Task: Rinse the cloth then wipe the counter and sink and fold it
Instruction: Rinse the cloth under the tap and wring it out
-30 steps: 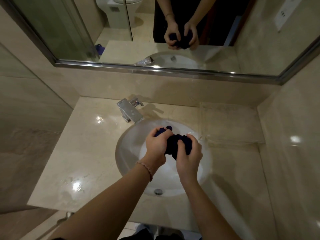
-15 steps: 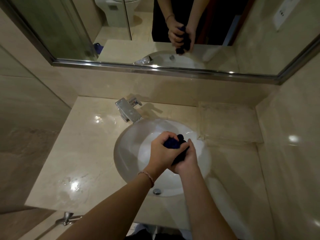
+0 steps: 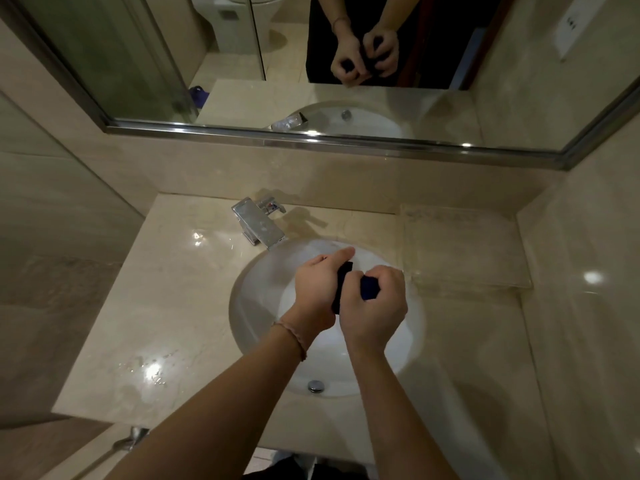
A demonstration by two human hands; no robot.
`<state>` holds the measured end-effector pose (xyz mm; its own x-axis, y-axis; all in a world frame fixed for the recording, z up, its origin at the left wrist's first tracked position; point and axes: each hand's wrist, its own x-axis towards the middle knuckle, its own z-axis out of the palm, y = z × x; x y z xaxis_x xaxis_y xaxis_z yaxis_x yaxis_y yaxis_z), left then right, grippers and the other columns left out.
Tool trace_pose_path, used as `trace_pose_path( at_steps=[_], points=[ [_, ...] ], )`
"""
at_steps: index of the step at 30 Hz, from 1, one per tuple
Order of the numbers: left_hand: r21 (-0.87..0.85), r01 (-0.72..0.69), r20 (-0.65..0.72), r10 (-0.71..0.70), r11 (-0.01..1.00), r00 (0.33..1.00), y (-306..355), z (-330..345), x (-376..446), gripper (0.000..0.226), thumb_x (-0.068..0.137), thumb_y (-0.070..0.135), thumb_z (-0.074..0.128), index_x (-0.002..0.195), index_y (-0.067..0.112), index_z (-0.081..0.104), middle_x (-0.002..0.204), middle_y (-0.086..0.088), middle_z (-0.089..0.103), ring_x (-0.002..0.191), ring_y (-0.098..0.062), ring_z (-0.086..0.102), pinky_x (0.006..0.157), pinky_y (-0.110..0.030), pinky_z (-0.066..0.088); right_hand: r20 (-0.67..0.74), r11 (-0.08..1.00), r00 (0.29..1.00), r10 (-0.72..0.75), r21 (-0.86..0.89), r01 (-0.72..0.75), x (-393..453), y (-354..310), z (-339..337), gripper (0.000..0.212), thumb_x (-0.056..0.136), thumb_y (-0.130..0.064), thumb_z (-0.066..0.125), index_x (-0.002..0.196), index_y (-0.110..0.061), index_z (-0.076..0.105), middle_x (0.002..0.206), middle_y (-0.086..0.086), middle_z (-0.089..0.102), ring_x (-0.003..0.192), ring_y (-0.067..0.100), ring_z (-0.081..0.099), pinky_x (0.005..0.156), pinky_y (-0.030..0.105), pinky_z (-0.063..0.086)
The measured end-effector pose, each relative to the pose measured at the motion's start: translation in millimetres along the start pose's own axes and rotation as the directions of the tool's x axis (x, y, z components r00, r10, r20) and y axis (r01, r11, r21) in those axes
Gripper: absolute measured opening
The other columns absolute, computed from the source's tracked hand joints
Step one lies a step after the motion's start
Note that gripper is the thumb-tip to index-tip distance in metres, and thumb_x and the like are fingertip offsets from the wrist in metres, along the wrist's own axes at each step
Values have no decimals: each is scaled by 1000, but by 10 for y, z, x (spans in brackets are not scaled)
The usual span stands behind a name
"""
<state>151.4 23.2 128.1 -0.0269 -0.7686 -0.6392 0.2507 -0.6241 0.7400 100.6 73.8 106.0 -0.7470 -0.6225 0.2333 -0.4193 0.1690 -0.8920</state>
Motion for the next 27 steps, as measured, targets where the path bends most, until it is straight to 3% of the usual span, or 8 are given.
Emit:
trace_pose_path(
  at_steps=[3,6,13,19,21,23,25,27],
  points=[
    [50,40,91,-44,998,995,167,58,1,15,87,16,78,84,3,71,76,-6,69,70,-22,68,65,-32,56,23,977,976,-215,-7,215,129,-103,-91,17,76,-21,62,68,-10,53,76,0,56,64,17,52,53,22,42],
    [337,-172,243,91,926,966,354,55,4,16,91,21,67,97,7,72,88,-4,72,80,-18,69,74,-32,55,44,952,952,-302,-46,304,270,-224,-99,18,73,-14,66,64,-10,51,73,-2,56,61,20,53,49,28,40],
    [700,-659,654,122,274,746,583,4,-24,35,89,0,59,73,30,52,70,12,54,67,-11,51,59,-12,36,115,874,871,-477,-44,485,389,-387,-172,27,70,-16,58,61,-23,34,67,-14,38,59,10,36,52,14,20],
    [688,-726,726,4,-12,688,477,-92,22,13,92,6,60,85,15,54,87,-11,62,80,-21,51,73,-28,38,230,834,813,-535,-8,551,235,-226,-203,22,72,-15,56,60,-21,38,61,-7,40,57,10,32,52,15,18],
    [702,-712,711,55,-2,701,409,-117,31,14,93,7,57,84,15,52,89,-13,63,83,-25,55,79,-31,42,231,820,799,-555,-8,572,213,-186,-219,21,72,-15,56,60,-20,39,60,-4,42,58,9,32,53,14,17],
    [713,-681,669,126,168,732,342,-154,16,23,94,5,57,76,19,51,85,-10,62,82,-24,56,82,-34,46,233,795,776,-587,-15,606,213,-148,-228,17,73,-14,56,59,-15,47,61,-2,47,60,11,36,55,15,20],
    [586,-387,456,105,712,884,239,-149,0,28,93,2,57,70,16,54,77,-6,58,72,-19,57,73,-34,48,231,787,774,-590,-50,615,199,-86,-214,13,75,-14,57,62,-11,55,65,0,55,62,14,44,56,18,28],
    [321,-52,325,-58,946,944,168,-153,27,11,91,7,62,81,1,63,81,-13,61,72,-22,62,71,-38,51,214,809,802,-558,-74,583,170,-21,-199,13,77,-15,59,66,-9,60,74,1,61,68,18,50,55,25,38]
  ],
)
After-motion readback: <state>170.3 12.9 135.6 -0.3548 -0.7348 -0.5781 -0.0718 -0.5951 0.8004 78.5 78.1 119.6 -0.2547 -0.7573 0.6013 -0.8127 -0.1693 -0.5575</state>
